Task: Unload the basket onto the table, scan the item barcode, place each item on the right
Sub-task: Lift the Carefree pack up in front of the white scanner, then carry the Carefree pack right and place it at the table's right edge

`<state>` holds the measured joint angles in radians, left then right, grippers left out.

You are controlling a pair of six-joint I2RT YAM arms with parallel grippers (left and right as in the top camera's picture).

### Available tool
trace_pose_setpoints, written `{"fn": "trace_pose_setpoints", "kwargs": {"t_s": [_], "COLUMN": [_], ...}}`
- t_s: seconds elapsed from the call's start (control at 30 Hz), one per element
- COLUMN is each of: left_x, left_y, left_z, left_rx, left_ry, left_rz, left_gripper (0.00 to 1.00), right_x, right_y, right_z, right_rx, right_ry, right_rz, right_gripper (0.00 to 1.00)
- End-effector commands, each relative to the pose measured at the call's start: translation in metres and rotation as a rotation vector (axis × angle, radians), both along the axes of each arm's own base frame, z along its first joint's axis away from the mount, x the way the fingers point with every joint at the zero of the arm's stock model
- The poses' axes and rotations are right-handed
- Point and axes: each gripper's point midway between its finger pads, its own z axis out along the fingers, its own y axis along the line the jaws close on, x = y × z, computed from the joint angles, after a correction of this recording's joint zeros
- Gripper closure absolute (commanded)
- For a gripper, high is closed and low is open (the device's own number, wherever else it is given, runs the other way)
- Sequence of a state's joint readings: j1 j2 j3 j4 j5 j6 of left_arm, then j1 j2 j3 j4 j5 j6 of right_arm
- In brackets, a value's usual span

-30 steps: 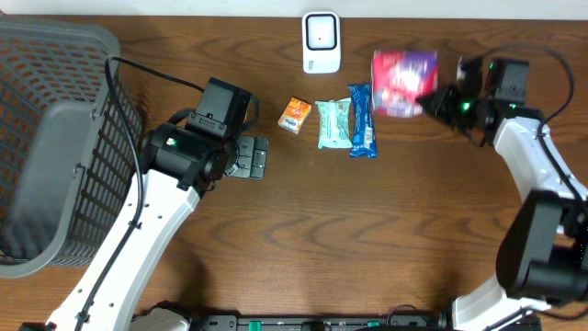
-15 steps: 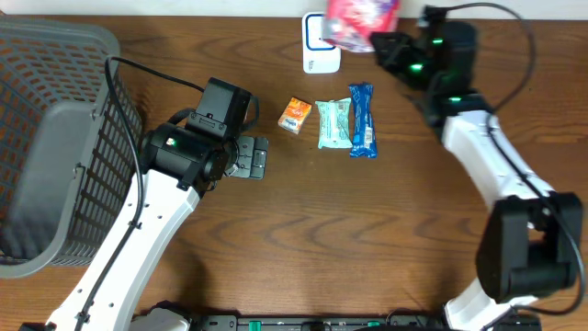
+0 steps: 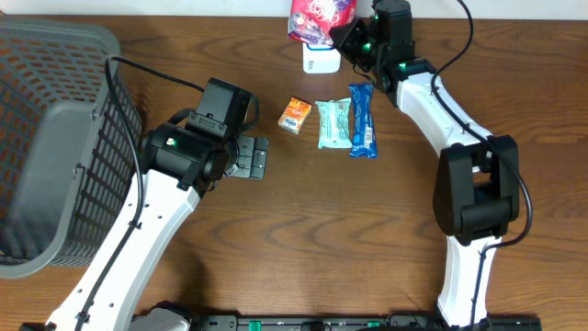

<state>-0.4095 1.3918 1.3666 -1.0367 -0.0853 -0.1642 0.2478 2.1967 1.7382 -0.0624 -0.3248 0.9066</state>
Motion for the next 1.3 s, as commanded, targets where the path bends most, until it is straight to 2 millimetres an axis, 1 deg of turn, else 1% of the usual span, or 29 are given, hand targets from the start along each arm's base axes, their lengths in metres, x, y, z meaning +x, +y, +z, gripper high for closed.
{"fn": "trace_pose_setpoints", "kwargs": {"t_s": [0.0,0.1,0.17,0.23,0.3,0.43,0.47,0.53,0.6,0.63,0.7,0.83,0.87,0.9,0.93,1.0,1.07,1.1,1.13,1.17,1.27], "left_x": [0.000,0.000,0.000,0.000,0.000,0.000,0.000,0.000,0.000,0.000,0.000,0.000,0.000,0.000,0.000,0.000,0.000,0.000,0.000,0.000,0.000], "left_y": [0.002,0.002,0.002,0.002,0.002,0.002,0.002,0.002,0.002,0.002,0.002,0.002,0.002,0.002,0.002,0.002,0.002,0.002,0.002,0.002,0.002], "left_z": [-0.002,-0.002,-0.002,-0.002,-0.002,-0.002,-0.002,-0.002,-0.002,-0.002,-0.002,-0.002,-0.002,-0.002,-0.002,-0.002,-0.002,-0.002,-0.002,-0.002,-0.002], "left_rx": [0.005,0.005,0.005,0.005,0.005,0.005,0.005,0.005,0.005,0.005,0.005,0.005,0.005,0.005,0.005,0.005,0.005,0.005,0.005,0.005,0.005], "left_ry": [0.004,0.004,0.004,0.004,0.004,0.004,0.004,0.004,0.004,0.004,0.004,0.004,0.004,0.004,0.004,0.004,0.004,0.004,0.004,0.004,0.004], "left_rz": [0.016,0.016,0.016,0.016,0.016,0.016,0.016,0.016,0.016,0.016,0.016,0.016,0.016,0.016,0.016,0.016,0.016,0.016,0.016,0.016,0.016], "left_gripper": [0.02,0.02,0.02,0.02,0.02,0.02,0.02,0.02,0.02,0.02,0.02,0.02,0.02,0.02,0.02,0.02,0.02,0.02,0.02,0.02,0.02], "right_x": [0.009,0.008,0.007,0.005,0.002,-0.016,-0.021,-0.036,-0.052,-0.061,-0.083,-0.127,-0.137,-0.146,-0.152,-0.165,-0.176,-0.181,-0.185,-0.191,-0.194], "right_y": [-0.003,-0.014,-0.027,-0.049,-0.080,-0.165,-0.182,-0.224,-0.265,-0.283,-0.324,-0.398,-0.413,-0.427,-0.437,-0.455,-0.466,-0.470,-0.474,-0.476,-0.470], "right_z": [0.023,0.031,0.038,0.045,0.047,0.045,0.045,0.038,0.027,0.022,0.009,-0.008,-0.010,-0.011,-0.013,-0.017,-0.022,-0.026,-0.030,-0.039,-0.050], "right_rx": [-0.031,-0.056,-0.086,-0.128,-0.174,-0.274,-0.294,-0.334,-0.370,-0.386,-0.435,-0.548,-0.576,-0.603,-0.619,-0.638,-0.634,-0.627,-0.621,-0.609,-0.586], "right_ry": [-0.073,-0.082,-0.096,-0.095,-0.064,0.039,0.058,0.120,0.185,0.215,0.298,0.455,0.482,0.507,0.522,0.546,0.571,0.585,0.598,0.619,0.634], "right_rz": [0.009,0.007,0.006,-0.009,-0.054,-0.164,-0.177,-0.209,-0.237,-0.246,-0.285,-0.414,-0.437,-0.458,-0.473,-0.485,-0.496,-0.504,-0.510,-0.510,-0.490], "right_gripper": [0.99,0.99,0.99,0.99,0.99,0.99,0.99,0.99,0.99,0.99,0.99,0.99,0.96,0.89,0.72,0.27,0.04,0.01,0.01,0.01,0.01]}}
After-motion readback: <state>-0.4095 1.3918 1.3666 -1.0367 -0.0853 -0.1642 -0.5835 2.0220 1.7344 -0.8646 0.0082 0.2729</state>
